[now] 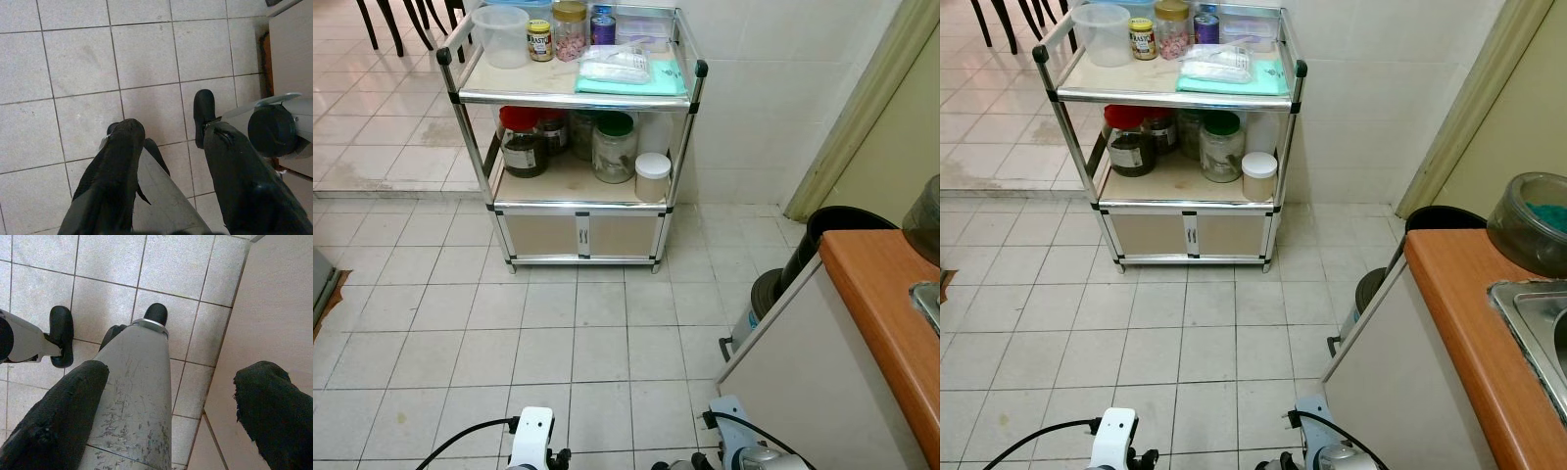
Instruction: Kitchen organization
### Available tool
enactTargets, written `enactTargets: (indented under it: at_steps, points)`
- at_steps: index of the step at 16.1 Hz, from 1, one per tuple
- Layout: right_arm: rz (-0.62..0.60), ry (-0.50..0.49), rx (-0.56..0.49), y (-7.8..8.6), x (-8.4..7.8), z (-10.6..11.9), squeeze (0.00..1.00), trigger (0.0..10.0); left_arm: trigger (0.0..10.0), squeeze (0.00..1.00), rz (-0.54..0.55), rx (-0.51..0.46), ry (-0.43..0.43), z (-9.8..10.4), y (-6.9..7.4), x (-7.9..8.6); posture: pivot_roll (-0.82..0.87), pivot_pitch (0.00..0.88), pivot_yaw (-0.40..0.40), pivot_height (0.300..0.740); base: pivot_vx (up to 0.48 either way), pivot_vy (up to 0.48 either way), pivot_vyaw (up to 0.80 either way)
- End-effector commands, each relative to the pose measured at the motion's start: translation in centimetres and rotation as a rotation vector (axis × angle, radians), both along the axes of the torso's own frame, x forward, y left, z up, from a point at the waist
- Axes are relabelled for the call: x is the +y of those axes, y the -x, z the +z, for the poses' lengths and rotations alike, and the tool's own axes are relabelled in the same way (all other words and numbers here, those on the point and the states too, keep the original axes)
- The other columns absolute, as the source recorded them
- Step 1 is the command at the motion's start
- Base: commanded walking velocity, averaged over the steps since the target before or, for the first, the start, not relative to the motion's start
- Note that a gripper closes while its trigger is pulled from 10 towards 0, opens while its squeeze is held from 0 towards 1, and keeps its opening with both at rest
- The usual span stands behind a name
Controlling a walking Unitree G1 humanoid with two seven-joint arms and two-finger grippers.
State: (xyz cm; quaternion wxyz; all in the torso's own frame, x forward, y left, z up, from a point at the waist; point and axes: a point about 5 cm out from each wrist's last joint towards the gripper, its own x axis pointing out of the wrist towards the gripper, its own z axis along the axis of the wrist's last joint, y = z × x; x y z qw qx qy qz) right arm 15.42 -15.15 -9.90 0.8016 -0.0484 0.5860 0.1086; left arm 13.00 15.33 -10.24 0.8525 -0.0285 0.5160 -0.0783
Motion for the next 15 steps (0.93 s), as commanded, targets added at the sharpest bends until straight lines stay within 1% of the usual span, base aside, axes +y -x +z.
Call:
enactTargets:
  at_steps: [1,11,12,13,14,15]
  points:
    - [-0.065,0.076,-0.081,0.9,-2.1,-0.3,0.0,10.0,10.0,0.0,-0.132,0.075,-0.142,0.2,-2.3,-1.8,-0.08,0.0,0.005,0.74,0.0,0.0,0.0]
    - [-0.065,0.076,-0.081,0.9,-2.1,-0.3,0.0,10.0,10.0,0.0,-0.132,0.075,-0.142,0.2,-2.3,-1.8,-0.08,0.0,0.005,0.74,0.0,0.0,0.0]
    - [-0.057,0.073,-0.079,0.9,-1.9,-0.3,0.0,10.0,10.0,0.0,-0.128,0.074,-0.168,0.2,-2.3,-1.5,-0.07,0.0,0.001,0.74,0.0,0.0,0.0]
    - [0.018,0.039,-0.127,-0.5,-0.3,0.2,0.0,10.0,10.0,0.0,-0.119,0.059,-0.21,0.4,-2.9,-0.6,-0.05,0.0,-0.009,0.74,0.0,0.0,0.0]
    - [0.043,0.024,-0.151,-1.2,0.3,0.4,0.0,10.0,10.0,0.0,-0.117,0.049,-0.221,0.6,-3.1,-0.3,-0.05,0.0,-0.008,0.74,0.0,0.0,0.0]
    - [0.042,0.023,-0.151,-1.2,0.2,0.4,0.0,10.0,10.0,0.0,-0.118,0.049,-0.221,0.6,-3.1,-0.3,-0.05,0.0,-0.008,0.74,0.0,0.0,0.0]
